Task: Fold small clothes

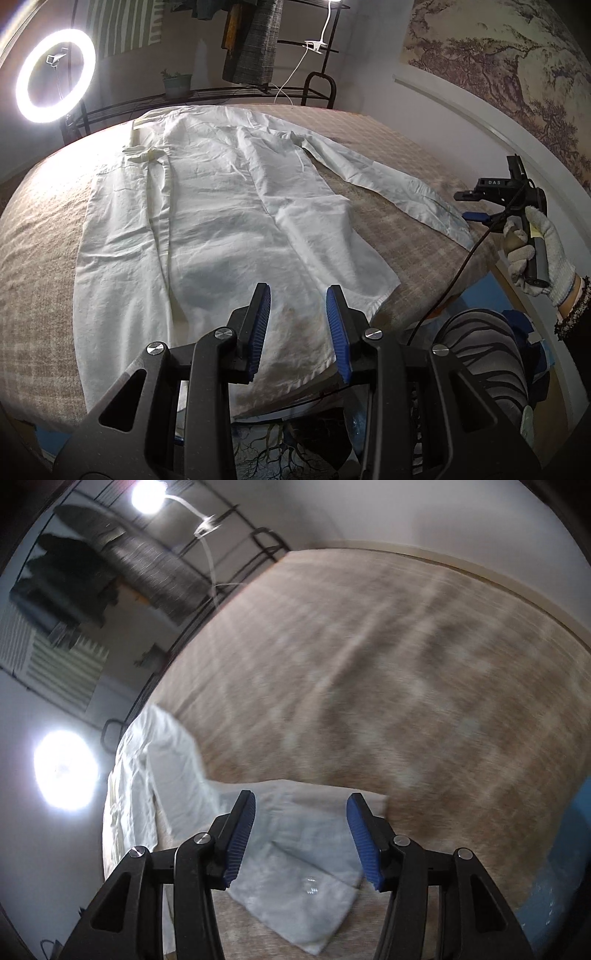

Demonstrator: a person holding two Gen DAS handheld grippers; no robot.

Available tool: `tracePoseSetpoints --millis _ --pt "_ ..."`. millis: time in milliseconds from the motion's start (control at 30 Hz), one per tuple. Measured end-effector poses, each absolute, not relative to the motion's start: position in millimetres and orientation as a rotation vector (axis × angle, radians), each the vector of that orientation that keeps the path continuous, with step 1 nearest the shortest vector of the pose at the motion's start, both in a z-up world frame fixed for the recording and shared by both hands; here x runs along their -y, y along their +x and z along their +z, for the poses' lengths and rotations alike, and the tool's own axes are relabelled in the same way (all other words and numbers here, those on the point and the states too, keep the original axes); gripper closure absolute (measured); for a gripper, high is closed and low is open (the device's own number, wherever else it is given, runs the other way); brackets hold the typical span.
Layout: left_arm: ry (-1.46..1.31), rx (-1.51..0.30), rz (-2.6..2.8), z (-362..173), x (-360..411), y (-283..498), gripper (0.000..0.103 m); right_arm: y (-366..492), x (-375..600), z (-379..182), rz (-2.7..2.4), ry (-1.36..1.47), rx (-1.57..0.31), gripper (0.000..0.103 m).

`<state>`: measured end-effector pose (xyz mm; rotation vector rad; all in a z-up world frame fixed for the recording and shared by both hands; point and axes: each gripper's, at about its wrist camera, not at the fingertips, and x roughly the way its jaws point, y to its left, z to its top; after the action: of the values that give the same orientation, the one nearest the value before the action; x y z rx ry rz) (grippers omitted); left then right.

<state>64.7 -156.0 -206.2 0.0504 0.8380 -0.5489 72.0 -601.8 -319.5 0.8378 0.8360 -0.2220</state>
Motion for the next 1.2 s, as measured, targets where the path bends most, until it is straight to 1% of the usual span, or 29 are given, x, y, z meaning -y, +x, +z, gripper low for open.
tracePoseSetpoints --millis 33,100,233,267,300,333,367,400,467,700,967,1100,1167,1200 --pt "0.051 -0.839 -0.549 -206.3 156.2 64.5 0.071 68.9 604.5 -320.9 -0.243 0.837 -0.838 0.048" --pt "0.055 -0.843 -0.55 -207.4 157.4 64.7 0.071 63.1 610.2 -323.6 -0.271 0.845 -0.83 0.044" --pt "0.067 -0.845 -0.555 -208.4 160.2 64.0 0.071 58.7 615.5 -327.4 -0.276 0.853 -0.822 0.048" --pt "0.069 -0.844 -0.555 -208.4 160.5 63.8 0.071 61.0 613.6 -326.7 -0.274 0.839 -0.827 0.053" --pt "0.071 -0.841 -0.556 -207.5 160.5 63.5 0.071 64.0 610.6 -325.6 -0.268 0.815 -0.838 0.065" --pt "0.071 -0.838 -0.555 -206.7 160.6 63.7 0.071 67.1 607.9 -324.9 -0.265 0.795 -0.849 0.071" --pt "0.07 -0.836 -0.554 -206.1 159.9 63.8 0.071 69.8 605.0 -323.8 -0.25 0.788 -0.853 0.08" --pt "0.067 -0.834 -0.553 -205.5 159.3 63.9 0.071 70.6 602.4 -322.2 -0.227 0.789 -0.846 0.092" --pt "0.06 -0.83 -0.549 -203.8 156.6 64.7 0.071 68.2 597.9 -316.6 -0.194 0.795 -0.816 0.102" --pt "0.014 -0.824 -0.537 -199.5 144.1 69.3 0.071 70.9 555.8 -265.1 -0.095 0.711 -0.73 0.103" --pt "-0.038 -0.817 -0.514 -195.7 124.0 70.2 0.071 90.6 451.4 -196.6 0.118 0.531 -0.673 0.103" --pt "-0.048 -0.808 -0.506 -194.0 113.4 67.4 0.071 89.3 407.0 -182.8 0.18 0.43 -0.671 0.103" --pt "-0.043 -0.804 -0.5 -194.5 109.3 65.2 0.071 86.6 406.8 -181.2 0.165 0.416 -0.667 0.103" --pt "-0.043 -0.806 -0.497 -195.5 107.7 65.0 0.071 84.7 414.1 -182.5 0.149 0.42 -0.666 0.09"
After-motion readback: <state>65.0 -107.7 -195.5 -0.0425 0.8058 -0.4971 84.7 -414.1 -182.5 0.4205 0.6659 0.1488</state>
